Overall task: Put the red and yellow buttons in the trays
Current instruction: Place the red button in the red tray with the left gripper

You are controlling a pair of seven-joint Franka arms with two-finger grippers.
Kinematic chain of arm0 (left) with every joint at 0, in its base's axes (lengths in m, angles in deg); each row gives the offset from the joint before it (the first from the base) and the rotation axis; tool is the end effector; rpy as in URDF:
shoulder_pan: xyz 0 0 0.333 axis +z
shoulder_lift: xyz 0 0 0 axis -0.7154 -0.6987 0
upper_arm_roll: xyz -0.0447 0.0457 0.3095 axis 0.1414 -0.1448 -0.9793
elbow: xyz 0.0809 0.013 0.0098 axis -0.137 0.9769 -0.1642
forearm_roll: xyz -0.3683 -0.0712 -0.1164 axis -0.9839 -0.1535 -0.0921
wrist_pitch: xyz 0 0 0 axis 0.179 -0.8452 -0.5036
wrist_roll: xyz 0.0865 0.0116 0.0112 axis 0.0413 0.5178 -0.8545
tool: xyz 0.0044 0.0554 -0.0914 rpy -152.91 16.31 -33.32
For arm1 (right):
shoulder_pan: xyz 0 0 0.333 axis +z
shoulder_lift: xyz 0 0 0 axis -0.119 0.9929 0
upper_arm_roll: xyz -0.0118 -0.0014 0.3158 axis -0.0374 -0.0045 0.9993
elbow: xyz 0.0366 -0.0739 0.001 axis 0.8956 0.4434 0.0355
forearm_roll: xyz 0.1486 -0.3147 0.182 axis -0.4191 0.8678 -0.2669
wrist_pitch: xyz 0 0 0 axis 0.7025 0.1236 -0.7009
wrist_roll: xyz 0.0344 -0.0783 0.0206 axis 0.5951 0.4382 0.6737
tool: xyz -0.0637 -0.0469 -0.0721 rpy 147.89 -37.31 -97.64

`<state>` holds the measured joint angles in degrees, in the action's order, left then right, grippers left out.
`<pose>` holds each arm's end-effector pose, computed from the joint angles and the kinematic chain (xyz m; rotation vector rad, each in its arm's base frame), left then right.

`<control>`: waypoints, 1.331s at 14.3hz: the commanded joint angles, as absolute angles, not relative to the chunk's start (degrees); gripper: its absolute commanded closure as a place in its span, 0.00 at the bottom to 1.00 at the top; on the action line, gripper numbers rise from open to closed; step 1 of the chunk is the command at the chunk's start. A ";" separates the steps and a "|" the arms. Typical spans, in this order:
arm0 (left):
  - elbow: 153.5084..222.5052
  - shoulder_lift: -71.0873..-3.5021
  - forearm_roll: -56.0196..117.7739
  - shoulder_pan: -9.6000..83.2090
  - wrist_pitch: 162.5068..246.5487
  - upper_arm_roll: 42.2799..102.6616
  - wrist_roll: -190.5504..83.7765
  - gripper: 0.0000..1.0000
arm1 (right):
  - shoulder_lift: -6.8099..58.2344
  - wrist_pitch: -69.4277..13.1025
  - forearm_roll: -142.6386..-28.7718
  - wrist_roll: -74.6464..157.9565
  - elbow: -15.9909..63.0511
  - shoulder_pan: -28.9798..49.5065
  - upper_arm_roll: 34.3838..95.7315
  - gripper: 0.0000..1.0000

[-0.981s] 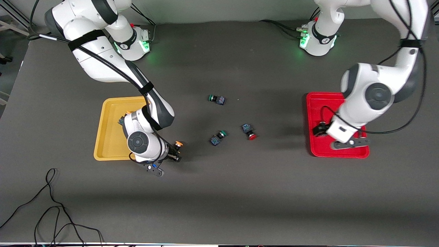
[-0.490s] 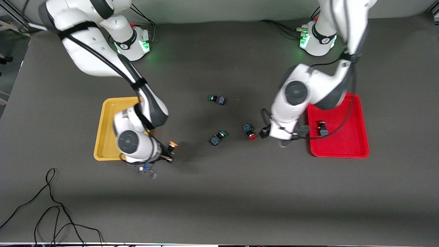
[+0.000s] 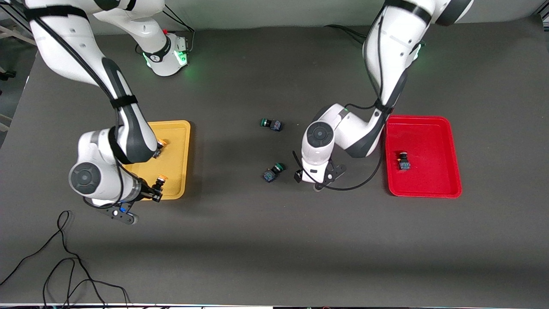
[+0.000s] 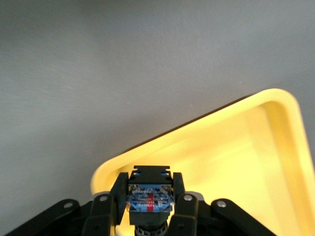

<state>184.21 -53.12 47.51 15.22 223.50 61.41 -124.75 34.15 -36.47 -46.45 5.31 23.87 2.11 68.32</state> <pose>0.5438 -0.4064 0.1838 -2.9680 -0.9756 0.0011 0.6499 0.0776 0.2500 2.9847 -0.6043 -0.1603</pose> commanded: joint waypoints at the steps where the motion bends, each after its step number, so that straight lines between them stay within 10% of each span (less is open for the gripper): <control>1: 182.43 -53.60 49.10 14.13 222.11 60.47 -126.65 0.45 | 33.71 -38.93 -47.28 9.54 26.99 2.13 66.99 0.79; 3: 182.43 -53.42 49.01 14.21 221.93 60.47 -126.65 0.83 | 33.01 -37.10 -47.36 9.03 27.25 2.22 66.90 0.79; 5: 182.16 -52.72 49.10 14.48 221.40 60.47 -126.04 0.95 | 32.31 -35.68 -47.37 8.94 27.25 2.22 66.90 0.77; 6: 181.90 -51.15 49.01 14.65 219.05 60.56 -125.25 0.95 | 32.31 -35.68 -47.37 8.85 27.43 2.13 66.99 0.55; 7: 181.55 -49.14 48.49 15.00 215.89 60.65 -123.33 0.96 | 32.57 -35.85 -48.24 8.76 27.43 2.13 66.90 0.05; 8: 181.20 -47.11 47.53 15.96 213.25 60.82 -120.62 0.96 | 32.57 -35.85 -50.25 8.76 27.34 2.04 66.82 0.00; 13: 186.18 -34.20 41.63 25.87 198.74 60.74 -91.13 1.00 | 26.18 -32.35 -51.14 9.72 26.73 1.87 66.90 0.00; 19: 201.23 -22.04 42.59 47.84 201.18 60.21 -54.20 1.00 | 10.27 -25.59 -51.06 16.57 27.07 0.21 67.60 0.00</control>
<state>196.43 -25.24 42.85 42.02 198.86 59.54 -63.94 15.59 -28.12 -49.97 12.08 24.72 1.69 67.09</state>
